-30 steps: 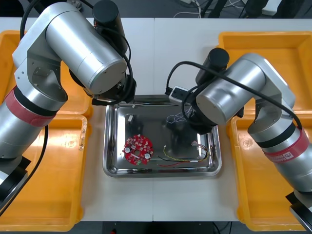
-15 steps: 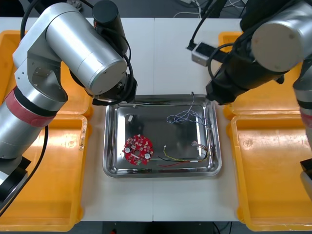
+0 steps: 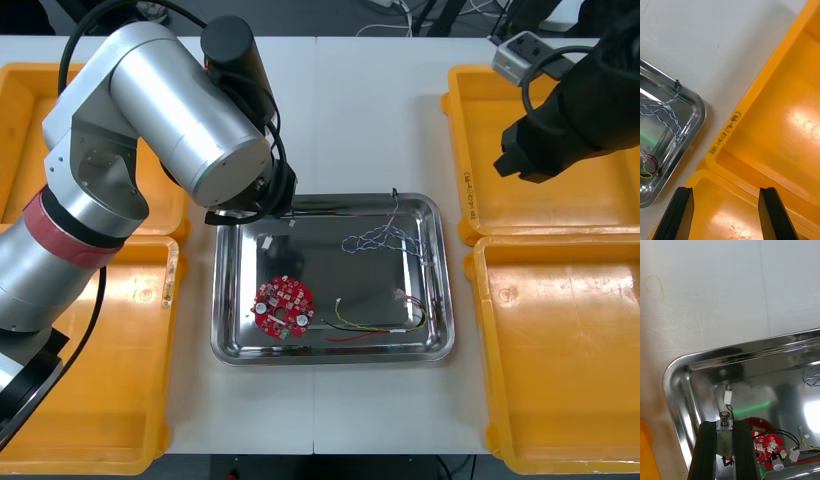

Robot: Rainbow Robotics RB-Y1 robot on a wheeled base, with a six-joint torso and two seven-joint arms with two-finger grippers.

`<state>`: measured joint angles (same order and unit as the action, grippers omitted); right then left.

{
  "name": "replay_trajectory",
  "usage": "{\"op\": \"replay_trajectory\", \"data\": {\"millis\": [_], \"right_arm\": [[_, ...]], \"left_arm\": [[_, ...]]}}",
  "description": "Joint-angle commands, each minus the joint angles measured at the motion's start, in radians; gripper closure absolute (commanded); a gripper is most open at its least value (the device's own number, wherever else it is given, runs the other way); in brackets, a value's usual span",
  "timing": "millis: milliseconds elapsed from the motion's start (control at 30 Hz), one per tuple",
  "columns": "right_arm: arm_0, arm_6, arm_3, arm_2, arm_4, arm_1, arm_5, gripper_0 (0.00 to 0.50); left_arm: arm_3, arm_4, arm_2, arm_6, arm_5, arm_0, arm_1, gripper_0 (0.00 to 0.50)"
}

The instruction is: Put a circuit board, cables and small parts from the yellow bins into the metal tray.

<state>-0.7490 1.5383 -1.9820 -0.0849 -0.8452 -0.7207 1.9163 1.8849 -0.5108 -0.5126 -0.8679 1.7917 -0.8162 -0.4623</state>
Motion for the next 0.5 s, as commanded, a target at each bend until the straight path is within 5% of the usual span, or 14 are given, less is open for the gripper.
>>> {"op": "replay_trajectory", "data": {"millis": [33, 500], "right_arm": [[0.010, -0.073, -0.026, 0.076, -0.043, -0.092, 0.004, 0.000], [0.183, -0.156, -0.026, 0.224, -0.109, -0.204, 0.004, 0.000]], "left_arm": [[0.010, -0.011, -0.043, 0.132, -0.051, 0.017, 0.036, 0.500], [-0.098, 0.003, -0.127, 0.156, -0.164, 0.040, 0.074, 0.500]]}}
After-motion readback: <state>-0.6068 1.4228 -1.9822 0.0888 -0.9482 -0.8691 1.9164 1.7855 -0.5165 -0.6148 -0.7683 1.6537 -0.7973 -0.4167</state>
